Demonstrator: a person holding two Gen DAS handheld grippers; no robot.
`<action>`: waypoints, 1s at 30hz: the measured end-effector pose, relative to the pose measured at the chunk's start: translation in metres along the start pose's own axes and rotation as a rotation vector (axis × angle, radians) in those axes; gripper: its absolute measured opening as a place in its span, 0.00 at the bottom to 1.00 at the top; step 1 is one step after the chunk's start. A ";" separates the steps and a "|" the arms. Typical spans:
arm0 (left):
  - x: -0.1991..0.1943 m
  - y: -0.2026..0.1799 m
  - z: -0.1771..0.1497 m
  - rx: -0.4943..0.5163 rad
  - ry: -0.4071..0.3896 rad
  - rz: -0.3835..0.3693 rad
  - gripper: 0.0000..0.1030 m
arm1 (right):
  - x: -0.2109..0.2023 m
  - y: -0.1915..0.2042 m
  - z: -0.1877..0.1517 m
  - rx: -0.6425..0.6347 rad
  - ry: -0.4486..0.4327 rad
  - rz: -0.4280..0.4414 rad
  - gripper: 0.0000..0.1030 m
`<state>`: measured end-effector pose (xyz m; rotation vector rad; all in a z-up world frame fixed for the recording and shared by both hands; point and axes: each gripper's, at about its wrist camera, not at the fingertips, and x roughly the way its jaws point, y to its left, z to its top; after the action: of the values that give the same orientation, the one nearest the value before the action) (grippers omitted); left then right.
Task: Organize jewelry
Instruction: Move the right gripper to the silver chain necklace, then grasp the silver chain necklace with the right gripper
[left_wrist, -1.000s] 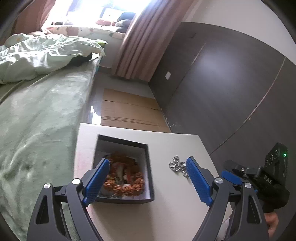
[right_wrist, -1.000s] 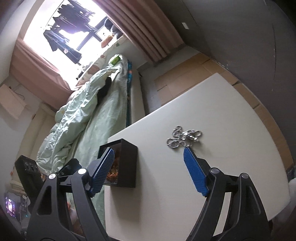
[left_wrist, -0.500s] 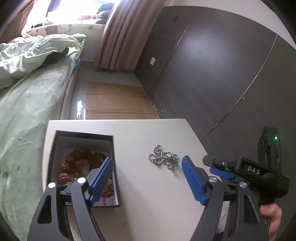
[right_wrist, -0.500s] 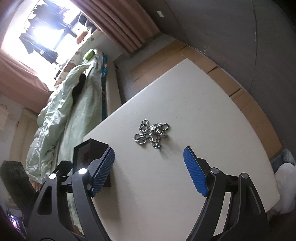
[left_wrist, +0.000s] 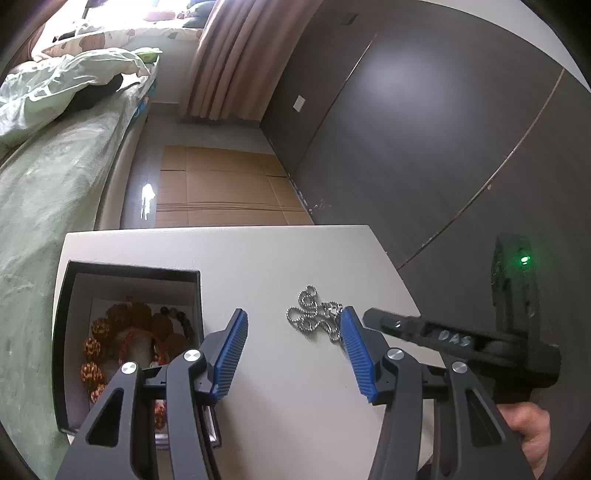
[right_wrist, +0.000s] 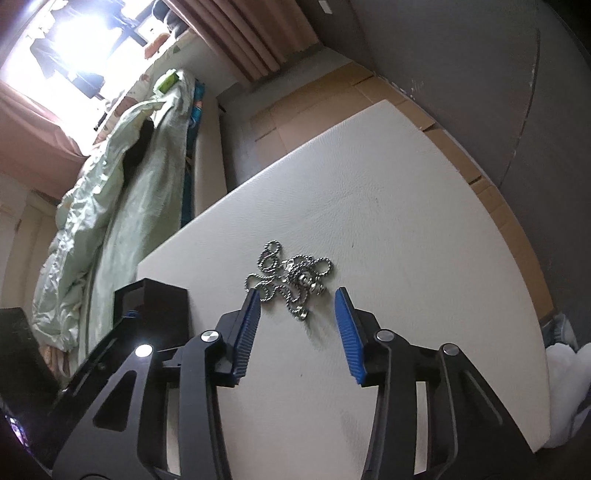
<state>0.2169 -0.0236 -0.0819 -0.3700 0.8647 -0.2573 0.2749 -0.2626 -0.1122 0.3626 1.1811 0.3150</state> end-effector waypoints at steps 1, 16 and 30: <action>0.001 0.001 0.002 -0.003 0.000 -0.001 0.49 | 0.004 0.001 0.001 -0.006 0.008 -0.015 0.41; -0.004 0.013 0.003 -0.038 0.001 -0.007 0.49 | 0.043 0.014 0.006 -0.135 -0.024 -0.183 0.44; 0.002 0.008 0.001 -0.030 0.015 -0.005 0.49 | 0.044 0.021 -0.003 -0.171 0.015 -0.147 0.11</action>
<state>0.2198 -0.0168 -0.0863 -0.3980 0.8828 -0.2520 0.2865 -0.2249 -0.1412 0.1235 1.1791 0.2881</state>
